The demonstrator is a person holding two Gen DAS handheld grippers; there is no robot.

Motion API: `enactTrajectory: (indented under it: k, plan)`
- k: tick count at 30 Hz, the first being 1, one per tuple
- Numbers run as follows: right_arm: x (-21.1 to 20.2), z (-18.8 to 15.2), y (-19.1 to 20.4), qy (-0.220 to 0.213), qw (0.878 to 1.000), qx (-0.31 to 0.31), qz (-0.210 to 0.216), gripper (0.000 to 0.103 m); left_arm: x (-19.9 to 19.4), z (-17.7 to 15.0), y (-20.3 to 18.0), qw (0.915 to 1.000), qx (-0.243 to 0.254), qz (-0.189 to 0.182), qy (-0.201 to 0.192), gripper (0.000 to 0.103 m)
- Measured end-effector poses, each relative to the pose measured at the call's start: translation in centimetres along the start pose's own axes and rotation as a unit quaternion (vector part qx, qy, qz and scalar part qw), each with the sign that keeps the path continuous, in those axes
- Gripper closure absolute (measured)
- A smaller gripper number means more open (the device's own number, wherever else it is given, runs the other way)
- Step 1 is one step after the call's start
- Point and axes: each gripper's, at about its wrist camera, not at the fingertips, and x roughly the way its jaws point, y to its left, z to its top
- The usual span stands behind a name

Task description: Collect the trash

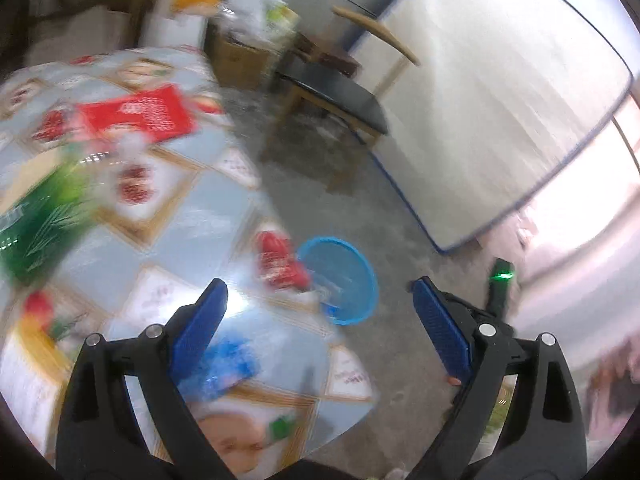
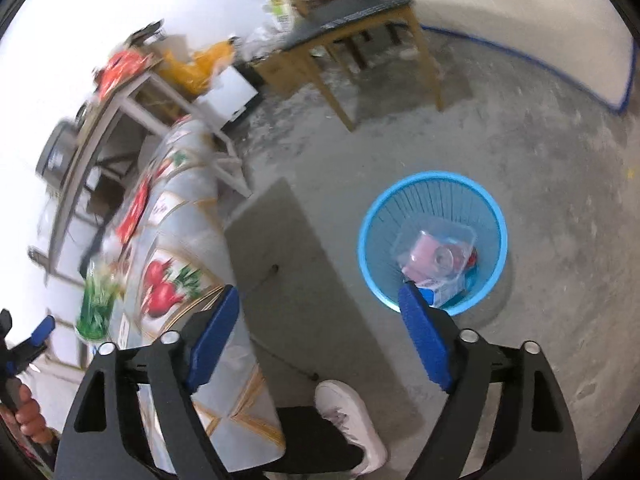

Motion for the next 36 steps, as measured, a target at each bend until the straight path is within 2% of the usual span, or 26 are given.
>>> enactTrajectory:
  k: [4,7,10,15,20,23,26,30,33,34,36]
  plan:
    - [-1.5,-0.8,5.2,-0.021,0.998,-0.060,-0.029,0.008,-6.3,-2.6,4.7,0.9961,-0.031,0.062,-0.055,0.010]
    - [-2.1,-1.3,9.3,-0.037,0.991,-0.115,-0.051,0.006,-9.6,-4.4,7.8,0.9928,-0.049,0.084,-0.069,0.010]
    - [-1.6,-2.6,13.6,-0.028,0.984,-0.167,-0.059,0.006,-12.3,-6.4,10.6,0.9881,-0.081,0.099,-0.085,0.010]
    - [0.0,-5.2,19.2,0.003,0.971,-0.240,-0.009,0.006,-14.5,-9.5,13.2,0.9793,-0.090,0.144,-0.111,0.010]
    - [0.3,-7.5,23.2,0.026,0.954,-0.290,0.070,0.006,-14.3,-12.0,14.4,0.9760,-0.059,0.183,-0.103,0.010]
    - [1.1,-8.0,24.5,0.042,0.951,-0.294,0.091,0.006,-13.5,-12.6,15.0,0.9746,-0.042,0.199,-0.093,0.010]
    - [2.3,-7.8,24.9,0.062,0.954,-0.275,0.099,0.008,-13.0,-12.2,16.3,0.9708,-0.036,0.217,-0.097,0.010]
    - [4.3,-7.3,25.3,0.083,0.961,-0.242,0.100,0.019,-12.4,-10.7,19.8,0.9645,-0.080,0.232,-0.098,0.010]
    - [5.9,-7.1,25.2,0.103,0.966,-0.213,0.105,0.031,-11.5,-9.9,22.2,0.9601,-0.116,0.241,-0.080,0.011]
    - [6.4,-7.1,25.0,0.112,0.967,-0.202,0.111,0.035,-11.1,-9.8,22.9,0.9599,-0.128,0.238,-0.075,0.012]
    - [7.0,-7.3,25.0,0.127,0.966,-0.189,0.118,0.041,-10.6,-10.0,23.7,0.9632,-0.150,0.214,-0.063,0.026]
